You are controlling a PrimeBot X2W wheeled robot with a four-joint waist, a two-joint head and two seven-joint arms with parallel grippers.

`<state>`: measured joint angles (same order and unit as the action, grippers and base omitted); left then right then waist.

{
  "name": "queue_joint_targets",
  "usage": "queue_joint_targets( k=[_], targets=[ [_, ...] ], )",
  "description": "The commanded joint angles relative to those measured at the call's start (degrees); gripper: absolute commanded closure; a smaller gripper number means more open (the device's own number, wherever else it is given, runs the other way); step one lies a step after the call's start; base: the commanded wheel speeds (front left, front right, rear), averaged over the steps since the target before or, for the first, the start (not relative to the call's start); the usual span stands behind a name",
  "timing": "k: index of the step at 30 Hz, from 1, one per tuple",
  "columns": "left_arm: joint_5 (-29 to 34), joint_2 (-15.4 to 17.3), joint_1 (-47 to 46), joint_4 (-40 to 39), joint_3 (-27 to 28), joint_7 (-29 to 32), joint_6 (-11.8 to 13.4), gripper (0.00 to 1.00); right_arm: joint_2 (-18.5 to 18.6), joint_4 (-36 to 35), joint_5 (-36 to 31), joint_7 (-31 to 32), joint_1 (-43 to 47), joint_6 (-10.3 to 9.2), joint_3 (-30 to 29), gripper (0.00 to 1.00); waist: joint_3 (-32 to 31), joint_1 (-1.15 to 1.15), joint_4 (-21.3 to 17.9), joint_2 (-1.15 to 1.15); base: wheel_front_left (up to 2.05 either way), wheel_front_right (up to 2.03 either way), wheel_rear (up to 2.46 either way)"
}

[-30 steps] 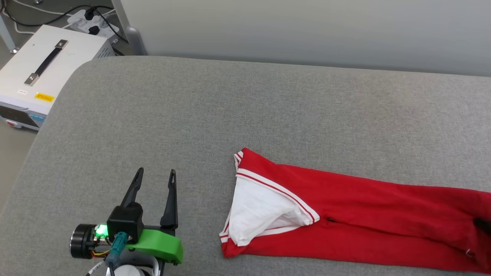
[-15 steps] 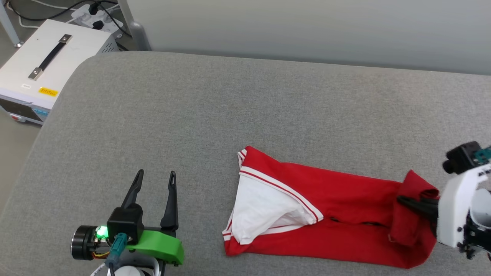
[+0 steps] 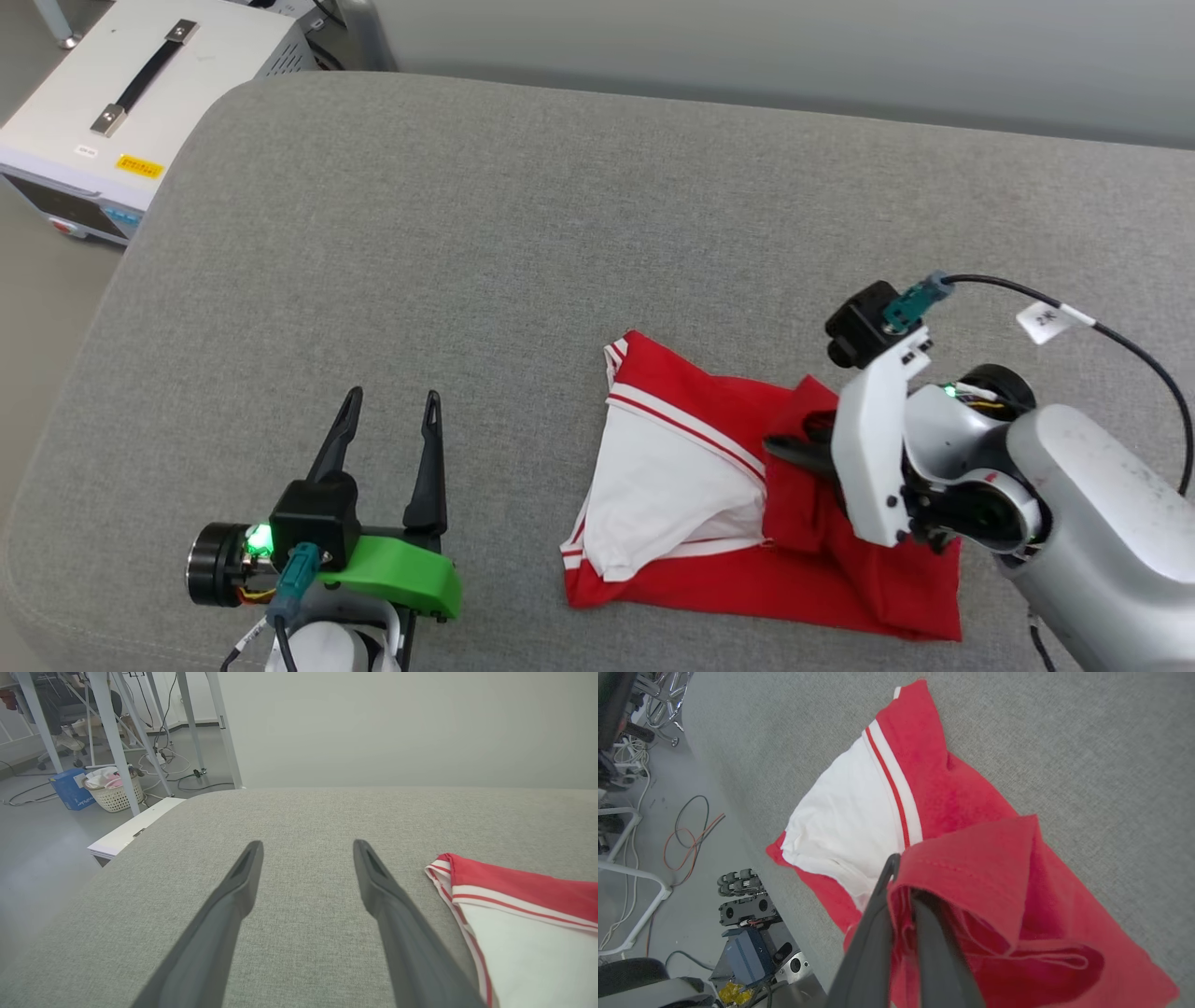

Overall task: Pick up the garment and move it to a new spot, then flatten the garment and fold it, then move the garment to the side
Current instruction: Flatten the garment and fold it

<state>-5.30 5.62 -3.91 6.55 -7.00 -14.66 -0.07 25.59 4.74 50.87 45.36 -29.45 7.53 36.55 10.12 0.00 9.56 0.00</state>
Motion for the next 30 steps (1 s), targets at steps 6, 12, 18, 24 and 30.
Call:
queue_joint_targets(
  k=[6,12,18,24,30],
  targets=[
    [1.17,-0.96,-1.90,0.39,0.47,-0.34,-0.65,0.00,-4.44,8.58,-1.44,-4.74,-4.95,-0.04,5.66,1.00,1.39,0.00,0.97,0.00,0.00,0.00,0.00],
    [1.54,-1.48,-2.29,0.78,0.64,-0.34,-0.93,0.00,-5.24,15.49,-1.46,-9.46,-5.50,-0.04,9.28,1.00,1.87,0.00,1.26,0.00,0.00,0.00,0.00],
    [1.98,-1.70,-1.36,1.50,1.83,-0.34,-1.12,0.00,-3.66,14.15,-0.03,-17.75,-6.05,-0.04,11.87,0.00,0.12,0.00,-0.39,0.00,0.00,0.00,0.00],
    [2.37,-1.73,-0.48,1.19,2.61,-0.34,-1.17,0.00,0.36,8.35,-1.25,-25.33,-5.59,-0.04,10.37,0.00,-1.88,0.00,-1.87,0.00,0.00,0.00,0.00],
    [2.41,-1.67,0.85,0.52,3.55,-0.34,-1.22,0.00,3.05,5.72,-7.85,-36.46,-2.85,-0.04,1.54,0.00,-3.48,0.00,-3.43,0.00,0.00,0.00,0.00]
  ],
)
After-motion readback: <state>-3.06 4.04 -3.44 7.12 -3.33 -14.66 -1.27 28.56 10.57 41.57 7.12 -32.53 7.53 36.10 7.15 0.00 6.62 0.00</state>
